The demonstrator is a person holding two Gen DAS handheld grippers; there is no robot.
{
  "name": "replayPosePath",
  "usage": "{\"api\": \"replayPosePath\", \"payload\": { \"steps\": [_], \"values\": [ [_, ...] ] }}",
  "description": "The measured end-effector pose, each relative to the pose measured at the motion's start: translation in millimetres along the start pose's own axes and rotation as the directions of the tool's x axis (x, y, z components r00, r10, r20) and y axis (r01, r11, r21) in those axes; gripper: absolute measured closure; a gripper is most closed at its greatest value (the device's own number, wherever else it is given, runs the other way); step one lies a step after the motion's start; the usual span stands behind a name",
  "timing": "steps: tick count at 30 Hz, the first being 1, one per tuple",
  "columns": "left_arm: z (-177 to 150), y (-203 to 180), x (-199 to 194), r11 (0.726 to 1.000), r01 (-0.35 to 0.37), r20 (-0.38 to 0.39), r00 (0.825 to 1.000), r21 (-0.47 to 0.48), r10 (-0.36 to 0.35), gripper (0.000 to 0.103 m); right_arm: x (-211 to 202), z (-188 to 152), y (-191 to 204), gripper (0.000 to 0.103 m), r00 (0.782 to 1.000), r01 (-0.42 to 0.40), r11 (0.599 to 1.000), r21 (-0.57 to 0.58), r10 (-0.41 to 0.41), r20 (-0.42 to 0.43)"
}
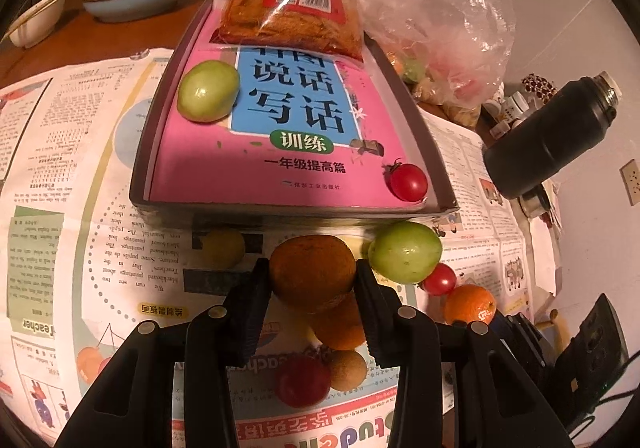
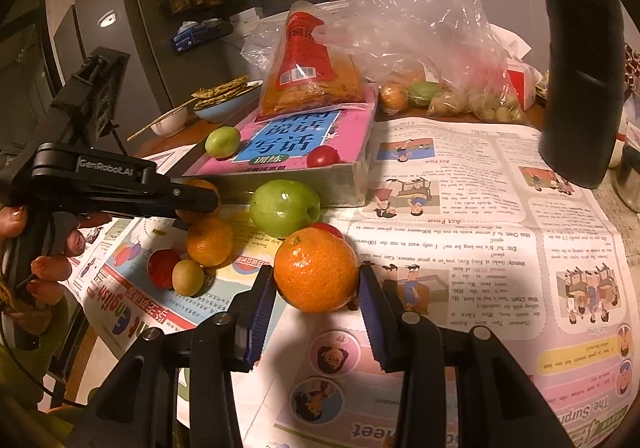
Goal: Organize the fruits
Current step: 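Lift the brown kiwi toward the pink book with the left tool while the right tool carries the mandarin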
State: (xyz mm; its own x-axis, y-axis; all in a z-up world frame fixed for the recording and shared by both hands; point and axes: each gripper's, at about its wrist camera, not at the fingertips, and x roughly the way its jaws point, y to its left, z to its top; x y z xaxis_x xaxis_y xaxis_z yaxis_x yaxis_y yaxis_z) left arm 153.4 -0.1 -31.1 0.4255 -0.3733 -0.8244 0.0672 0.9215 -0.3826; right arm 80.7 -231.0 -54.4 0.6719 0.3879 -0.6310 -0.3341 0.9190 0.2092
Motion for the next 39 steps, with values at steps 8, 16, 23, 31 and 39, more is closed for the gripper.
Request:
{"api": "replayPosePath", "payload": {
  "steps": [8,16,23,31,39],
  "values": [
    [-0.8,2.7,-4.9,1.0,0.008,0.012,1.0,0.0,-0.008,0.06,-1.3,2.3,-8.9,0.061,1.0,0.004,1.0,0.028,-0.004,0.008],
    [-1.3,6.9,-13.1,1.0,0.018,0.026,1.0,0.0,-0.018,0.06,-2.6,5.3,-14.3,0.061,1.0,0.0,0.999,0.049,-0.001,0.019],
    [-2.5,3.6,-21.5,0.999,0.035,0.036,0.999,0.025,-0.036,0.06,-2.1,7.8,-15.4,0.061,1.0,-0.002,0.998,0.06,0.001,0.021],
    [-1.0,-0.4,-31.3,0.998,0.047,0.054,0.997,0.043,-0.049,0.06,-0.3,8.9,-10.3,0.061,1.0,-0.005,0.999,0.05,0.005,0.015],
    [2.5,-4.0,-36.7,0.997,0.061,0.075,0.995,0.052,-0.065,0.06,-9.3,23.6,0.0,0.061,0.998,-0.009,0.999,0.04,0.007,0.058]
  ]
}}
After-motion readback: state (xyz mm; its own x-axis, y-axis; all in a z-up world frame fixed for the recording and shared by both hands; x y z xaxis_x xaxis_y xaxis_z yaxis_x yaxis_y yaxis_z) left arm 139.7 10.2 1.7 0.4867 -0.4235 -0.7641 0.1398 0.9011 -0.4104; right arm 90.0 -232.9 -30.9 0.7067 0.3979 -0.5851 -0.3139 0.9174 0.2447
